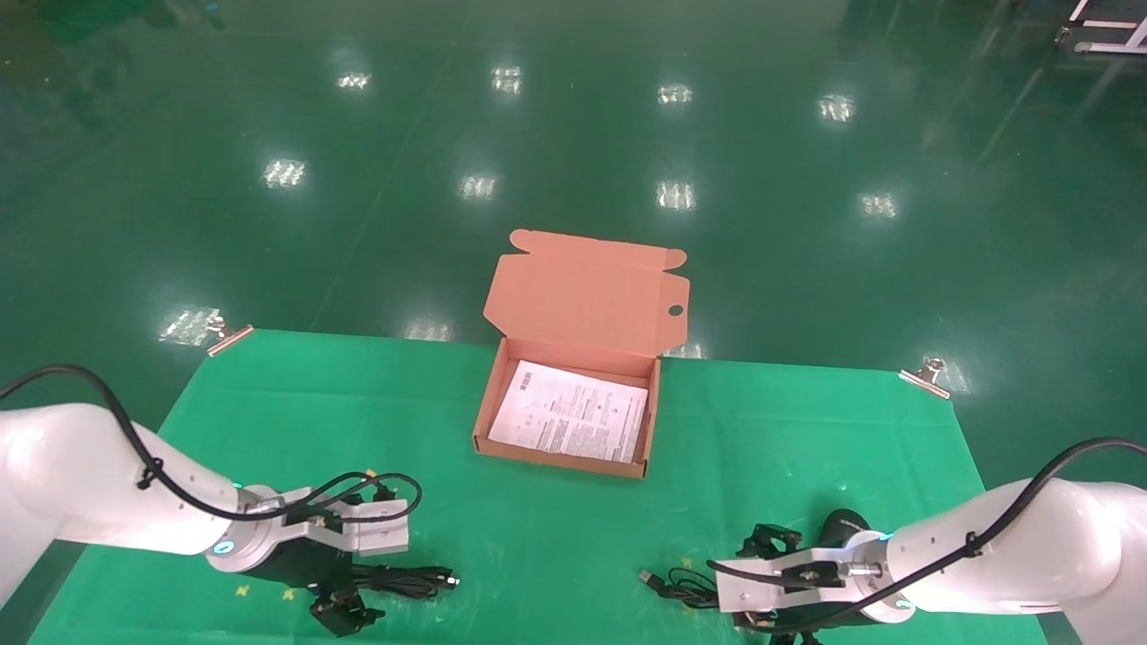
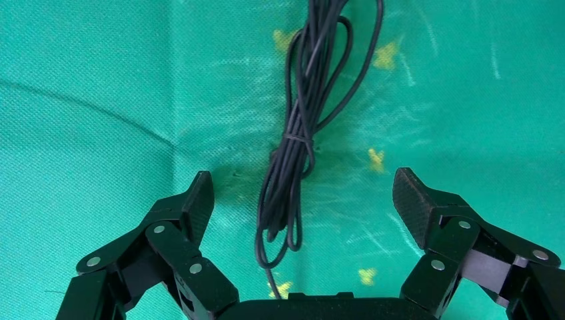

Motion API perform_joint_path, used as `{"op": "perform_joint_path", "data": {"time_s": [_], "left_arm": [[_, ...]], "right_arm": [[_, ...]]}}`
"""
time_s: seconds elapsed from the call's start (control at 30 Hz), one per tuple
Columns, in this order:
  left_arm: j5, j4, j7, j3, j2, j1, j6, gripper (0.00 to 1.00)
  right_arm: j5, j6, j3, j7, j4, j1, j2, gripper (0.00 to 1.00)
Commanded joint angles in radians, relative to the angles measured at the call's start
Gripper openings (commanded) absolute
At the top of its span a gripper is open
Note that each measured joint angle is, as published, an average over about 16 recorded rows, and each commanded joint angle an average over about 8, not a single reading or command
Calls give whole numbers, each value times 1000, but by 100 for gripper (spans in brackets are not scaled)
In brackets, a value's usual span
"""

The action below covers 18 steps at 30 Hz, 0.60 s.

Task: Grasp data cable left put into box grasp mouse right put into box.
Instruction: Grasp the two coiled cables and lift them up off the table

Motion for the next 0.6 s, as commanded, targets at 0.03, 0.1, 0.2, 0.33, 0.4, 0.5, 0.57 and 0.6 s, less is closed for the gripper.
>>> {"op": "perform_joint_path", "data": {"time_s": [0.03,0.1,0.2,0.33,0.4,0.5,0.57,0.6], "left_arm": [[-2,9,4,-1,2,-2,-2,0],[-2,8,3,-1,2,-2,-2,0],[-2,4,2,-1,1,-2,-2,0],[-1,0,0,-1,0,-1,-1,0],[-1,-2,-1,-1,0,-1,-1,0],[0,-4,-1,-1,-1,0,0,0],[0,-5,-2,-1,-1,0,0,0],[0,-5,-2,0,-2,1,0,0]], "right_arm": [[-5,6,-1,-1,-11,1,-2,0],[-4,6,-1,-1,-9,1,-2,0],[-3,4,-1,-1,-5,1,-1,0],[-2,1,-1,0,-1,1,0,0],[-1,0,-1,0,1,1,0,0],[0,-1,0,0,4,0,1,0],[1,-2,0,0,5,0,2,0],[1,-2,0,1,5,0,2,0]]}}
